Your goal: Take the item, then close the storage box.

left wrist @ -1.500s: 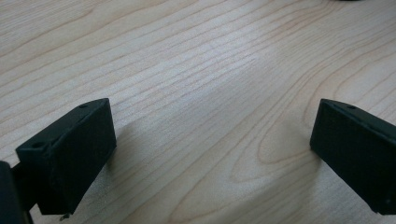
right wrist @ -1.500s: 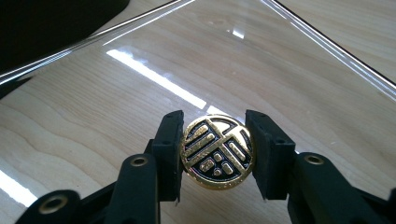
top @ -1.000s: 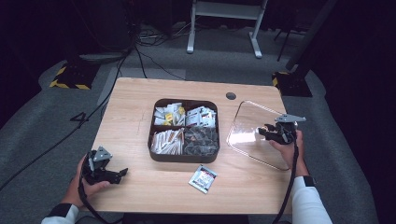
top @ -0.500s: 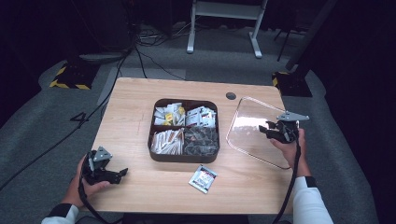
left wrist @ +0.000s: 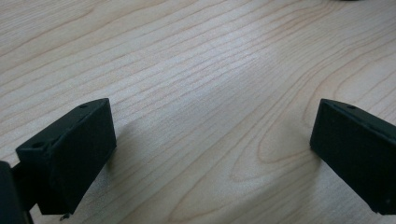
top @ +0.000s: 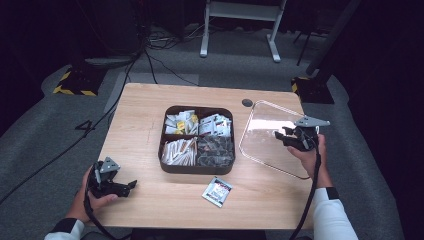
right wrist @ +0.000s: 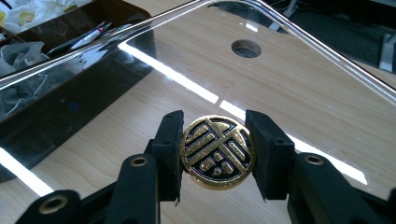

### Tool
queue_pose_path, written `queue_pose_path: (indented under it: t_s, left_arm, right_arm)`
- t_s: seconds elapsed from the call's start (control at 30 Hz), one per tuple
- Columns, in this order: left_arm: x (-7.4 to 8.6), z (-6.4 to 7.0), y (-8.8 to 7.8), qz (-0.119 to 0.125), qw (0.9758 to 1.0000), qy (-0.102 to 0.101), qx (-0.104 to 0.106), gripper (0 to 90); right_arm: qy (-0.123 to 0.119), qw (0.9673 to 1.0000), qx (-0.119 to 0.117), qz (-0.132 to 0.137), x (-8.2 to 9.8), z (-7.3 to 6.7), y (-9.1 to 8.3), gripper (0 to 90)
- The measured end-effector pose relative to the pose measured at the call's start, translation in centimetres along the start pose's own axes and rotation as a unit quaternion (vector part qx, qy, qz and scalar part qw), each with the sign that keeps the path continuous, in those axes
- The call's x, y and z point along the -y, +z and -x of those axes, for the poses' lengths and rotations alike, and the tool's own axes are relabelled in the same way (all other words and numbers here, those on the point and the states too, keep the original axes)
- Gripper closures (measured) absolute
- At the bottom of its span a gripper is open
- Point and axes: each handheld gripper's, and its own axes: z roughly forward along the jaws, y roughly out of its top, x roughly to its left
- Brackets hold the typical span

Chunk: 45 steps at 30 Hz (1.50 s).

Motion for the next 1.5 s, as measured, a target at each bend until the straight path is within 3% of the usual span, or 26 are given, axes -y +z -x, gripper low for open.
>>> queue_pose_path:
  t_s: [0.87,1.5]
  left_arm:
    - [0.0,0.0,0.0,0.000,1.0000,0.000,-0.001,0.5]
    - [0.0,0.0,0.0,-0.001,1.0000,-0.001,-0.001,0.5]
  right_arm:
    - [-0.034,0.9990,-0.027,0.006,-4.5,-3.0,1.2,59.6]
    - [-0.059,0.9965,-0.058,-0.002,-7.7,-6.4,4.4,59.6]
